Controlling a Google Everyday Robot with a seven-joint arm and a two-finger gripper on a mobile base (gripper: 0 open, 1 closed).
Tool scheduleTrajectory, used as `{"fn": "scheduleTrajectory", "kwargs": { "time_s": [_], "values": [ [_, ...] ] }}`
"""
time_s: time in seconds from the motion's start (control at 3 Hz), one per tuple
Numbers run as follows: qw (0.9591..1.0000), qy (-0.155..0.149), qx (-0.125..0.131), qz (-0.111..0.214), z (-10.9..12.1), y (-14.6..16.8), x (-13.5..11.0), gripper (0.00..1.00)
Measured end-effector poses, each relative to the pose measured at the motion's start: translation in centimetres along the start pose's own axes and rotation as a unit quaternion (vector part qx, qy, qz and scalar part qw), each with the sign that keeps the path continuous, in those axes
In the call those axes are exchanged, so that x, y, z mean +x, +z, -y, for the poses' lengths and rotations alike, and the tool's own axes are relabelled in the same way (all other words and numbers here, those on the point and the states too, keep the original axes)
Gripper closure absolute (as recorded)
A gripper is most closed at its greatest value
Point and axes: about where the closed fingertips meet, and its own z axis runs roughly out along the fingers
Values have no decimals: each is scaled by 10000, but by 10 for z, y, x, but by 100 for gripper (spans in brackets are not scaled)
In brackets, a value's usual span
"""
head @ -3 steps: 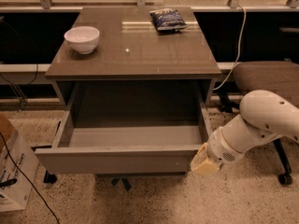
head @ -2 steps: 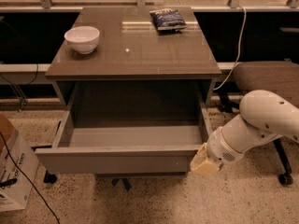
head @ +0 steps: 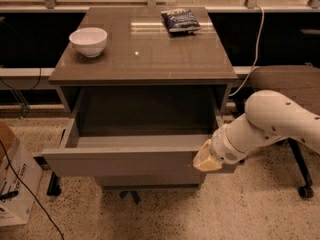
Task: Close top drawer
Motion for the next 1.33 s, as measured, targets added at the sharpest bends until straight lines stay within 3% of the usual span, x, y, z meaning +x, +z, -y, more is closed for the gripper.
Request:
{"fn": "scheduleTrajectory", "kwargs": {
  "time_s": [0.33, 0.67, 1.0, 1.33],
  "values": [
    [10000, 0, 0, 0, 0, 0, 0, 100],
    [9988, -192, 387, 226, 48, 2, -30, 100],
    [9984, -221, 445, 260, 55, 2, -35, 100],
    [9947, -311, 813, 543, 96, -9, -56, 100]
  ]
}}
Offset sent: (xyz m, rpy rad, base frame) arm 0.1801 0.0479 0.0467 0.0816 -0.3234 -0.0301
